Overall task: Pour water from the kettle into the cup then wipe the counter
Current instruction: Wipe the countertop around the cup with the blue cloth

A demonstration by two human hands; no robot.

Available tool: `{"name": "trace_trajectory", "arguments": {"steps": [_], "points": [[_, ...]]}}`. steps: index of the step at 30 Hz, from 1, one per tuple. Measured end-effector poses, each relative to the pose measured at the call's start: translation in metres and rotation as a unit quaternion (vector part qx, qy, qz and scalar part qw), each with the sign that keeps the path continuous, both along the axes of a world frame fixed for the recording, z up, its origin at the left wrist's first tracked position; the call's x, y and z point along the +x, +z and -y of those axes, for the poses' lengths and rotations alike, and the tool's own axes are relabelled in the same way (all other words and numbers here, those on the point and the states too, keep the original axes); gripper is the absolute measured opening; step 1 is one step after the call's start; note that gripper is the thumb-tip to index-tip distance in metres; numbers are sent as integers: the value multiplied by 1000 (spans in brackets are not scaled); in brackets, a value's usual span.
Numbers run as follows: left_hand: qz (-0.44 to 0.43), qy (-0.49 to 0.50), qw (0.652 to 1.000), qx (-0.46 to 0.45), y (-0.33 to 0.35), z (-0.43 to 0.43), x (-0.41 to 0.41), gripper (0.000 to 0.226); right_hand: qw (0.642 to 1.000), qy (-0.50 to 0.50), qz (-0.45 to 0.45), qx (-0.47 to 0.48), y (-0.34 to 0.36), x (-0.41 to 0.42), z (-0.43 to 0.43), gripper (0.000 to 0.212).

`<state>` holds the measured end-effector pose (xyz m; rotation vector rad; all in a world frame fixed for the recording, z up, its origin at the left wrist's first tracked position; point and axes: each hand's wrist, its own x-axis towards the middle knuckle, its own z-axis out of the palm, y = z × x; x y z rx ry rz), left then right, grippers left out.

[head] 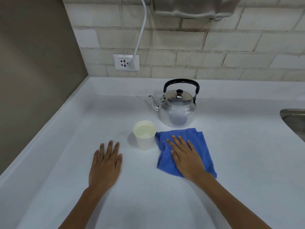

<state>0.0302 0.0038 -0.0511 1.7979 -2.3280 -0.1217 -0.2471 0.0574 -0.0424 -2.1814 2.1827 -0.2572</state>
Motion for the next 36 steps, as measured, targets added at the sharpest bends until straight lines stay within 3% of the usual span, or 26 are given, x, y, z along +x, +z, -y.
{"name": "trace_trajectory", "arguments": {"steps": [4, 9, 16, 19, 23, 26, 29, 36], "points": [[-5, -4, 1000, 8, 3, -2, -1, 71, 994, -108, -2, -13, 8, -66, -13, 61], [17, 6, 1000, 10, 1, -1, -2, 52, 977, -208, -24, 29, 16, -65, -21, 48], [12, 0, 1000, 14, 2, -1, -2, 52, 995, -92, -3, 37, 21, 59, -63, 51], [8, 0, 1000, 14, 1, 0, 0, 52, 998, -48, -30, 33, 21, 47, -77, 72], [0, -4, 1000, 8, 2, -1, -1, 52, 994, -113, -5, 4, 25, 13, -84, 82], [-3, -4, 1000, 12, 3, -1, -1, 52, 989, -146, 0, 30, 30, 40, -85, 75], [-17, -4, 1000, 24, 4, 1, 1, 51, 993, -114, 9, 24, 28, 86, -85, 70], [-226, 24, 967, 114, 24, 6, 13, 50, 997, -48, 1, 64, 27, 178, -64, 71]]}}
